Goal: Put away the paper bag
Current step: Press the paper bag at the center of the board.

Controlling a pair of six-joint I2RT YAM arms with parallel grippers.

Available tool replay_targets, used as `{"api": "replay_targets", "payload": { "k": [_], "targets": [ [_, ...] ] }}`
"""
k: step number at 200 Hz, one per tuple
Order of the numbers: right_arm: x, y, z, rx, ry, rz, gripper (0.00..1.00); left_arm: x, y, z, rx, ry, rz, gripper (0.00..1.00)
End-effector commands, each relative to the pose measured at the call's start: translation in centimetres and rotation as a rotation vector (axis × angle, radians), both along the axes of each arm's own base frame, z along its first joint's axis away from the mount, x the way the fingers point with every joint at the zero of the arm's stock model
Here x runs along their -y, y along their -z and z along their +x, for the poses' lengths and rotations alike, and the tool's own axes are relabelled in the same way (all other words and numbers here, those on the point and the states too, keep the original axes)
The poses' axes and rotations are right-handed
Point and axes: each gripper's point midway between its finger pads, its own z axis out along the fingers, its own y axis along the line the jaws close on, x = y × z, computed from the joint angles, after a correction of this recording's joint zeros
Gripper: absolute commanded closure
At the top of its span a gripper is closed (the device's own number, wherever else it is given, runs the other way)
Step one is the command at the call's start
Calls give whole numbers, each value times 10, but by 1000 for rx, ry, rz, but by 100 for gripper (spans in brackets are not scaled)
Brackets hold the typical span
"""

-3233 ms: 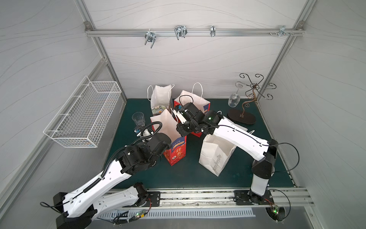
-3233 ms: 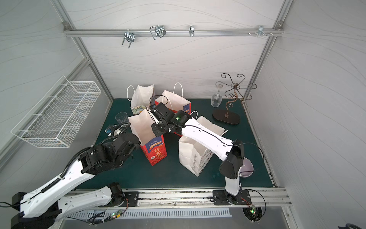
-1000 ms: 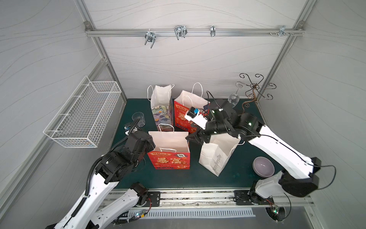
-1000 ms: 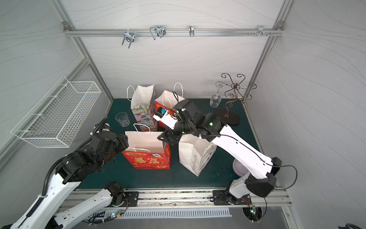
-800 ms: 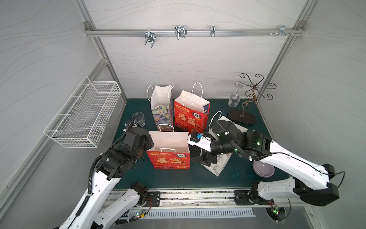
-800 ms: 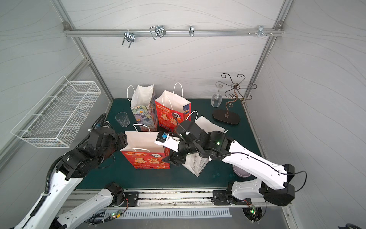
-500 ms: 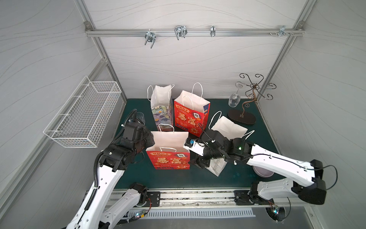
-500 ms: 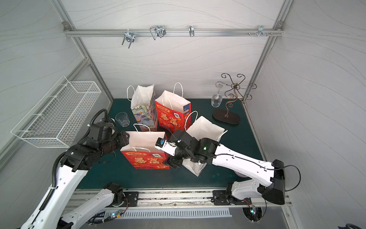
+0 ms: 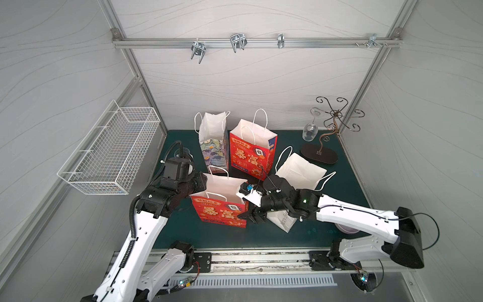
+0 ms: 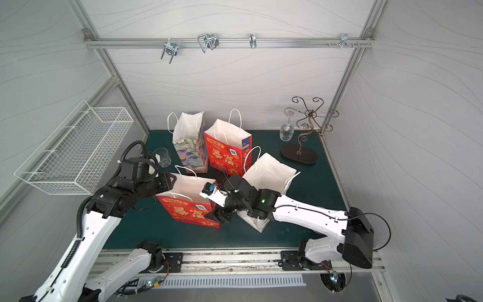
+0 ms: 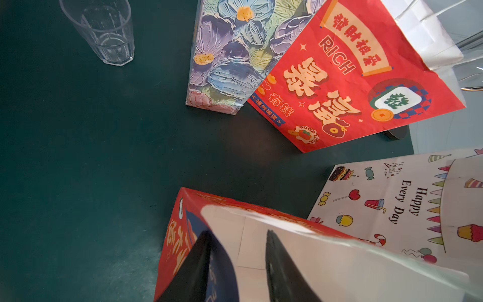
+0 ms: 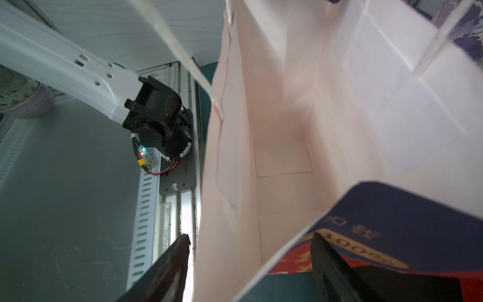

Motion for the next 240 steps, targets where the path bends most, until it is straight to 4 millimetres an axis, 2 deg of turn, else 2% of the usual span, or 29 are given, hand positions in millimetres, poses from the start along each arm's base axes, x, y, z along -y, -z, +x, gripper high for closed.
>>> {"api": "replay_targets", "payload": {
  "k": [1,18,45,77,102,139,175,197,213,240],
  "targets": [
    [2,-33,8,53,13,90,26,6,-6,3,37,41,-13,63],
    [14,-40,12,111,36,37,23,6,-5,2,40,47,-11,64],
    [29,-39,19,198,38,-63,17,6,-3,1,39,56,-5,65],
    [29,-41,28,181,27,-83,15,6,-1,0,37,60,-2,68],
    [23,-46,32,169,3,-68,2,6,-1,-1,39,63,-3,70],
    [17,-47,27,150,-44,-79,1,5,-3,1,44,48,-7,72],
    [32,-65,17,110,-13,-82,1,0,-12,2,75,1,-17,71],
    [43,-49,9,76,0,-126,4,0,-18,3,95,-12,-37,67],
    [39,-37,8,69,2,-127,6,-4,-25,4,131,-29,-24,58],
    [25,-31,11,40,-2,-94,11,-19,-60,2,246,-43,59,48]
  ]
}}
